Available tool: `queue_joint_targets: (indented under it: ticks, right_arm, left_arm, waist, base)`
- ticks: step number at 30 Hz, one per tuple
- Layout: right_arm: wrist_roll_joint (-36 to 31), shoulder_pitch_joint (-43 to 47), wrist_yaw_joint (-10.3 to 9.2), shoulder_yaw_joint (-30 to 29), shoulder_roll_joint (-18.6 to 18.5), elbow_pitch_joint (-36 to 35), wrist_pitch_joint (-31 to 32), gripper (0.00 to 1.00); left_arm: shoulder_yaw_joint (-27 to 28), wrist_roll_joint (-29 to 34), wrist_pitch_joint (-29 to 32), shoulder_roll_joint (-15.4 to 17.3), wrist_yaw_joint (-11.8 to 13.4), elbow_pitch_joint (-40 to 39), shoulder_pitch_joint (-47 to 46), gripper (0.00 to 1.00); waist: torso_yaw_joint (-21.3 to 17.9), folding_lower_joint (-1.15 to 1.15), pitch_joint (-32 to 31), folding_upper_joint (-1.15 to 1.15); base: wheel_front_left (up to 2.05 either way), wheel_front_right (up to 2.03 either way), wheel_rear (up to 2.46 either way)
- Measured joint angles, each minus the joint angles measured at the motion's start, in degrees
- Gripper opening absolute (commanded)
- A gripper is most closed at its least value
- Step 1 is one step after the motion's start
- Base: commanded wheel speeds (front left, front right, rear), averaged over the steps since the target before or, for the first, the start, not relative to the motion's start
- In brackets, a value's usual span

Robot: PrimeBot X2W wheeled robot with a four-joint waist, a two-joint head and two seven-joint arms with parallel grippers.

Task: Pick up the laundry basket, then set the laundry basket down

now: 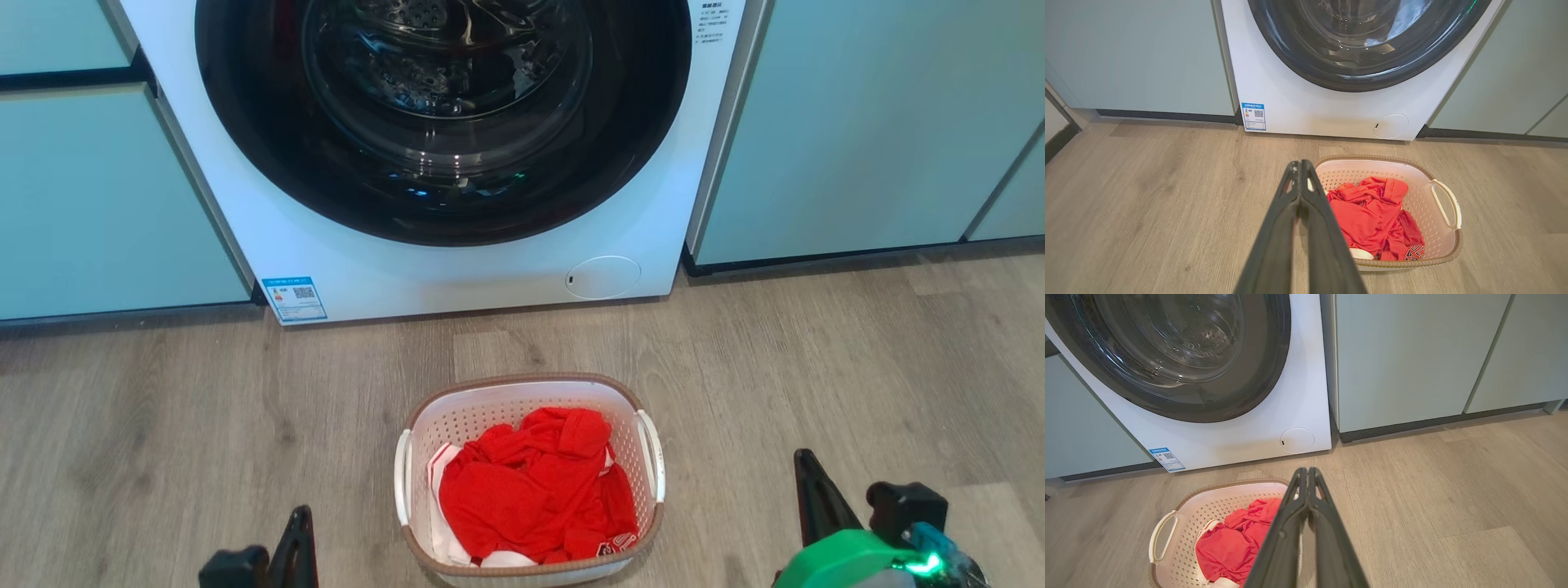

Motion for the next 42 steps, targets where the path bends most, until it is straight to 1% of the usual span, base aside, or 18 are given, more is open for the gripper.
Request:
queue_joint_targets:
  ticks: [42]
  right_arm:
    - [28.13,-3.05,0.0,-3.3,-0.49,-0.02,5.63,0.0]
  left_arm:
    - [4.35,-28.6,5.75,0.03,-4.5,0.87,-5.05,0.0]
  waist:
    - [0.5,0.0,0.89,0.0]
  base:
    - [0.0,0.0,0.0]
